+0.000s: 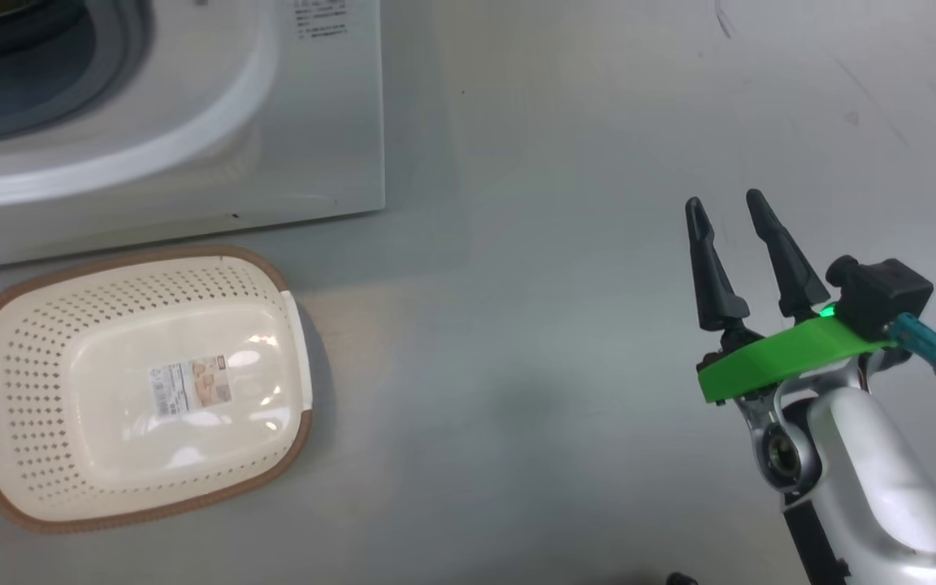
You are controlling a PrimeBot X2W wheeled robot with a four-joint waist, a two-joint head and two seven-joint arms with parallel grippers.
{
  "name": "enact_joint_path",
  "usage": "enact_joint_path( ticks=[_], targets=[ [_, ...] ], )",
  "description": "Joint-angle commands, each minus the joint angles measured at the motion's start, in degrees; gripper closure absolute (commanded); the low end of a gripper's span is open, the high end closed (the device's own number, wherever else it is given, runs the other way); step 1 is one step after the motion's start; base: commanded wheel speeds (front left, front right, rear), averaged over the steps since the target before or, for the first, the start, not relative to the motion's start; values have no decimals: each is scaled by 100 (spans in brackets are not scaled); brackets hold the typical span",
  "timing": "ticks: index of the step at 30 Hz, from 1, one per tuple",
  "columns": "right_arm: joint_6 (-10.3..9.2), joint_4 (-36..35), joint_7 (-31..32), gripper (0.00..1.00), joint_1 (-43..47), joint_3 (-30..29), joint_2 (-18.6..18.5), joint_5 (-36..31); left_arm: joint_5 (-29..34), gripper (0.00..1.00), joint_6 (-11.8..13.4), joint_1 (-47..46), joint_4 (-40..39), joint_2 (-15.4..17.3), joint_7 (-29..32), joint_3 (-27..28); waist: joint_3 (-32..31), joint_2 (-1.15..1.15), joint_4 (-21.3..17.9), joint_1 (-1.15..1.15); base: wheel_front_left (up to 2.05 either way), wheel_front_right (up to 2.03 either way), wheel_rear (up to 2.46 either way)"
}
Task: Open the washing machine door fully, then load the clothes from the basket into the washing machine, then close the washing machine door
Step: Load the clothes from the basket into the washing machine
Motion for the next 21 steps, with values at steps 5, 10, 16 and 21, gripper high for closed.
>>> enact_joint_path(
  ticks=[5, 10, 16, 21],
  targets=[
    [20, -134, -37, 0, 188, 15, -15, -110, -54, 0, 74, 586, -663, 386, -78, 245, -416, 0, 161, 1, 0, 0, 0],
    [20, -112, -37, 0, 329, -38, -15, -160, -124, 0, 294, 1348, -1241, 283, -79, 397, -758, 0, 247, 1, 0, 0, 0],
    [20, -105, -37, 0, 497, -121, -15, -249, -137, 0, 601, 2318, -2067, 72, -79, 620, -1138, 0, 347, 1, 0, 0, 0],
    [20, -198, -37, 0, 612, -95, -15, -280, -21, 0, 830, 3086, -2688, -111, -79, 811, -1436, 0, 399, 1, 0, 0, 0]
  ],
)
